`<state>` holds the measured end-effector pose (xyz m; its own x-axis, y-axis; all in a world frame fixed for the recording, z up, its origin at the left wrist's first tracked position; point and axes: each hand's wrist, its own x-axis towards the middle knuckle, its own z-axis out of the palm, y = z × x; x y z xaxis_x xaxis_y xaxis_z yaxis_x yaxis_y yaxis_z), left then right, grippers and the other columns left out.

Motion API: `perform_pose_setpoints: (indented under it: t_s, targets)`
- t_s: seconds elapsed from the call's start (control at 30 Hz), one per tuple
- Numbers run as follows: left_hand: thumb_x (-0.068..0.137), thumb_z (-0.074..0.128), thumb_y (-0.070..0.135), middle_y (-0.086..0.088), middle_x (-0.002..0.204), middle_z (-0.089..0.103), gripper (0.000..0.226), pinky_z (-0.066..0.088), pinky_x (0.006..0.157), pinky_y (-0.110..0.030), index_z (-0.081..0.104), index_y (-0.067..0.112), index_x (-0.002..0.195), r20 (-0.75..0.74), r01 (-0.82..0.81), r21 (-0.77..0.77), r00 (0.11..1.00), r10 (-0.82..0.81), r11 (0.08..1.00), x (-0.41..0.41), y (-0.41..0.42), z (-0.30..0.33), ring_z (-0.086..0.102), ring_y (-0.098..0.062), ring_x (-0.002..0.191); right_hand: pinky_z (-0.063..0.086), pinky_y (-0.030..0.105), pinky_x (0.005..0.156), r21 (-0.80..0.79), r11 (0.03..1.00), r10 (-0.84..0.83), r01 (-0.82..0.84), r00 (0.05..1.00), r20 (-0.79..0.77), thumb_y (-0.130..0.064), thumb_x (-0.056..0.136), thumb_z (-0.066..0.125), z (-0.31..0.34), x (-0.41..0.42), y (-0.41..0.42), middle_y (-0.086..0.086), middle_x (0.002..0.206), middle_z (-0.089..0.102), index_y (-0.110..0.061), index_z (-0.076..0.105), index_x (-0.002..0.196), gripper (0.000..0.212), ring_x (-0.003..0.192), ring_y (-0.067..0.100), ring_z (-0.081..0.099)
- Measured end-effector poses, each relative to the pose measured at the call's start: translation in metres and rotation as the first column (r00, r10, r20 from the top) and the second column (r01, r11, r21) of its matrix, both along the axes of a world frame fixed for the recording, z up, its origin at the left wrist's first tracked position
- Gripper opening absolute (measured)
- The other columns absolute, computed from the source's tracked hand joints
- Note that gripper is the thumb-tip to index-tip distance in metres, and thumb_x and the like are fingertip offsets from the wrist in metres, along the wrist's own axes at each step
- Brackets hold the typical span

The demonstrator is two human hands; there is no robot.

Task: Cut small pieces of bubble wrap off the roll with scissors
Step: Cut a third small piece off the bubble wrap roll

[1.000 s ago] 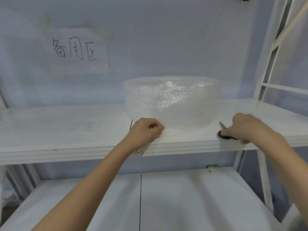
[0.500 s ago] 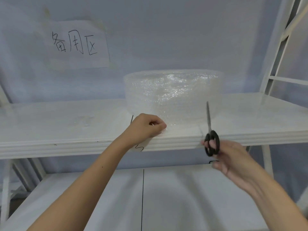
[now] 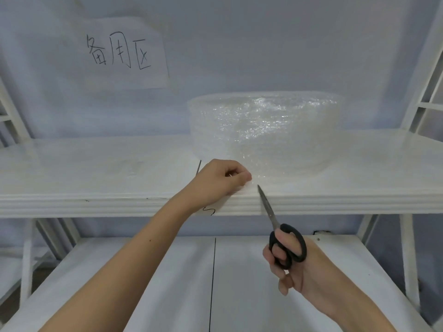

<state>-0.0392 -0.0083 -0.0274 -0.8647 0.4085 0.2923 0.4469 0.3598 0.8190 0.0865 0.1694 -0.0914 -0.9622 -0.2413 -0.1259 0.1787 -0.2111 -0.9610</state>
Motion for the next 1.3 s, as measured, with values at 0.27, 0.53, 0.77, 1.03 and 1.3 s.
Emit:
perform_pose_setpoints:
  t_s: [0.27, 0.53, 0.77, 1.03, 1.3]
  targets:
    - [0.093, 0.066, 0.024, -0.001, 0.078, 0.065, 0.019, 0.050, 0.071, -0.021, 0.074, 0.007, 0.091, 0.047, -0.010, 0.036, 0.999, 0.008, 0.999, 0.002, 0.000, 0.003, 0.057, -0.007, 0.067, 0.046, 0.030, 0.043, 0.017, 0.998, 0.068, -0.068, 0.998, 0.007, -0.076, 0.045, 0.075, -0.009, -0.001, -0.001, 0.005, 0.070, 0.055, -0.013, 0.056, 0.055, 0.067, 0.052, 0.018, 0.044]
    - [0.093, 0.065, 0.030, -0.003, 0.068, 0.052, 0.028, 0.038, 0.056, -0.012, 0.072, 0.004, 0.086, 0.037, -0.025, 0.005, 0.999, 0.025, 1.000, 0.005, 0.000, 0.004, 0.044, -0.010, 0.059, 0.049, 0.032, 0.045, 0.041, 0.993, 0.113, -0.112, 0.993, -0.018, -0.075, 0.053, 0.069, -0.006, -0.007, -0.004, 0.005, 0.076, 0.058, -0.013, 0.058, 0.059, 0.063, 0.054, 0.018, 0.046]
    - [0.095, 0.064, 0.028, 0.000, 0.067, 0.056, 0.029, 0.037, 0.050, -0.005, 0.074, 0.003, 0.084, 0.022, -0.028, -0.019, 0.999, 0.029, 0.999, 0.009, 0.000, 0.007, 0.046, 0.005, 0.047, 0.049, 0.032, 0.047, 0.071, 0.996, 0.062, -0.060, 0.998, -0.026, -0.069, 0.061, 0.061, 0.003, -0.021, -0.007, 0.005, 0.075, 0.059, -0.013, 0.060, 0.060, 0.056, 0.053, 0.017, 0.046]
    - [0.094, 0.064, 0.030, -0.004, 0.073, 0.058, 0.025, 0.039, 0.059, -0.012, 0.073, 0.011, 0.081, 0.031, 0.009, -0.029, 0.999, -0.008, 1.000, 0.006, -0.003, 0.006, 0.048, -0.010, 0.064, 0.046, 0.031, 0.045, 0.023, 0.996, 0.091, -0.089, 0.993, -0.071, -0.056, 0.077, 0.062, 0.012, -0.036, -0.005, 0.004, 0.075, 0.053, -0.012, 0.053, 0.067, 0.046, 0.053, 0.017, 0.042]
    - [0.096, 0.061, 0.019, 0.002, 0.076, 0.065, 0.019, 0.045, 0.065, -0.009, 0.072, 0.009, 0.084, 0.030, 0.040, -0.028, 0.999, -0.039, 0.999, 0.006, -0.002, 0.005, 0.056, -0.001, 0.066, 0.045, 0.030, 0.046, 0.090, 0.987, 0.145, -0.136, 0.983, -0.115, -0.039, 0.069, 0.070, 0.009, -0.042, -0.006, 0.013, 0.089, 0.042, -0.014, 0.064, 0.069, 0.026, 0.050, 0.014, 0.038]
